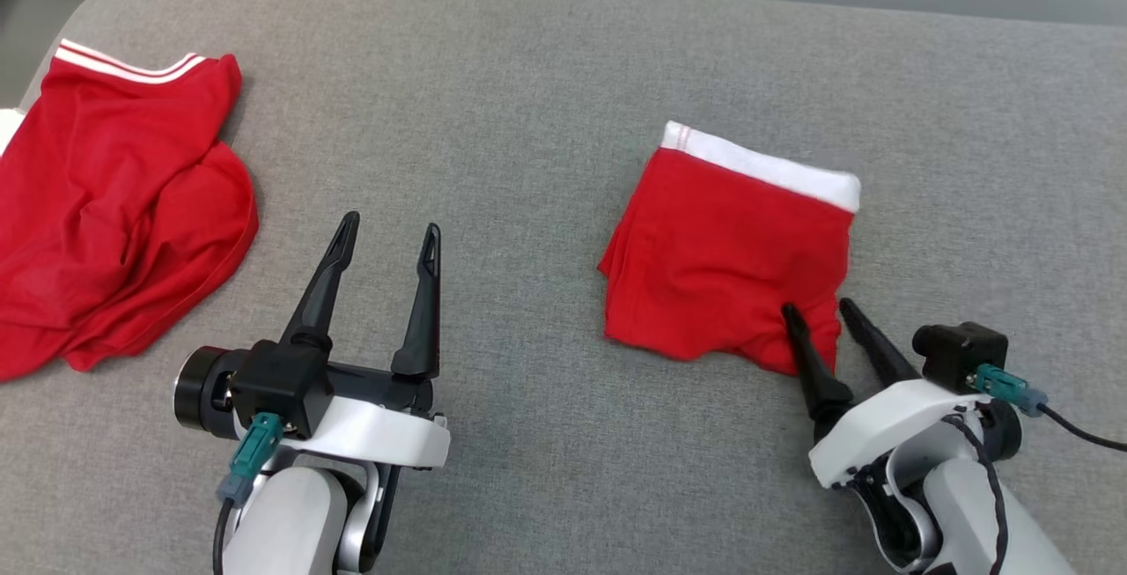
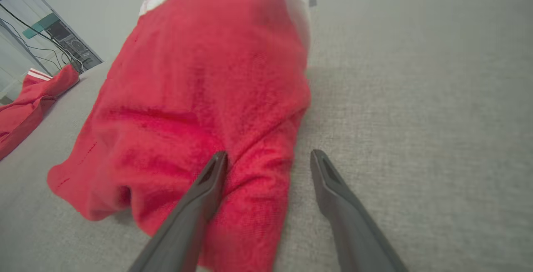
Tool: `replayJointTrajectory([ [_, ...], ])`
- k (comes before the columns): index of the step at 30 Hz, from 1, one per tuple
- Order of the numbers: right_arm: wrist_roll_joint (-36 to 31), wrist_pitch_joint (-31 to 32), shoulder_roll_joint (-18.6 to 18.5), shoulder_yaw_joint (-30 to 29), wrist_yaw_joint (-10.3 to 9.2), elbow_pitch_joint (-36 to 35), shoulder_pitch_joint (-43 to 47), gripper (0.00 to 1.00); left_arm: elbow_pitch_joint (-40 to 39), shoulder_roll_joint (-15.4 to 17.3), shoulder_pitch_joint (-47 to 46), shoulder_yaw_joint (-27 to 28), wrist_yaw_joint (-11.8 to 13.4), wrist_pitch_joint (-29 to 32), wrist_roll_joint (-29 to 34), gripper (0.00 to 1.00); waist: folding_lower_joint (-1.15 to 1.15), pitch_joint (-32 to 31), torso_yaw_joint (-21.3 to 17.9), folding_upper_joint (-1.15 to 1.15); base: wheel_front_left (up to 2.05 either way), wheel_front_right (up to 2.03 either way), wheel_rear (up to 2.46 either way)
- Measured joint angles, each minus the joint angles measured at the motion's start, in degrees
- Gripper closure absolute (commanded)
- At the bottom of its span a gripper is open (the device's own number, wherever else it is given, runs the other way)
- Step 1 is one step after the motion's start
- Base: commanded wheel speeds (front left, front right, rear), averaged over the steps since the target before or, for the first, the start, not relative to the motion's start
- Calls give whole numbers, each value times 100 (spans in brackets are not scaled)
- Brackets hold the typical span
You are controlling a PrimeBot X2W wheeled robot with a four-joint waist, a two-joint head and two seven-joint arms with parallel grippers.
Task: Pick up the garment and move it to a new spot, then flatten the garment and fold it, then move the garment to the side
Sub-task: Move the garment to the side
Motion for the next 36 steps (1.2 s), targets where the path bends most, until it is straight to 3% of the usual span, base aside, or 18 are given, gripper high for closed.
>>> replayJointTrajectory([
  [2,194,-27,27,99,-7,133,-55,0,3,-11,-1,8,-8,0,12,0,0,48,22,0,0,0,0],
  [3,259,-27,29,129,-8,196,-103,11,8,-21,-4,8,-26,0,16,0,0,66,20,0,0,0,0],
  [5,419,-65,30,224,-8,291,-202,97,16,-31,-15,22,-35,0,29,0,0,90,-10,0,0,0,0],
  [6,456,-87,30,266,-8,337,-244,100,23,-37,-37,26,-45,0,45,0,0,95,-30,0,0,0,0],
  [13,765,-134,-141,526,3,269,-325,100,-37,-23,-92,102,-96,-4,136,0,0,117,-276,0,0,0,0],
  [26,567,289,-1675,612,2,-434,28,100,-198,165,-181,172,-120,-4,263,0,0,287,-1259,0,0,0,0],
  [36,43,114,-2733,670,2,157,-844,100,-399,311,-498,-43,-229,274,423,0,0,663,-1982,0,0,0,0],
])
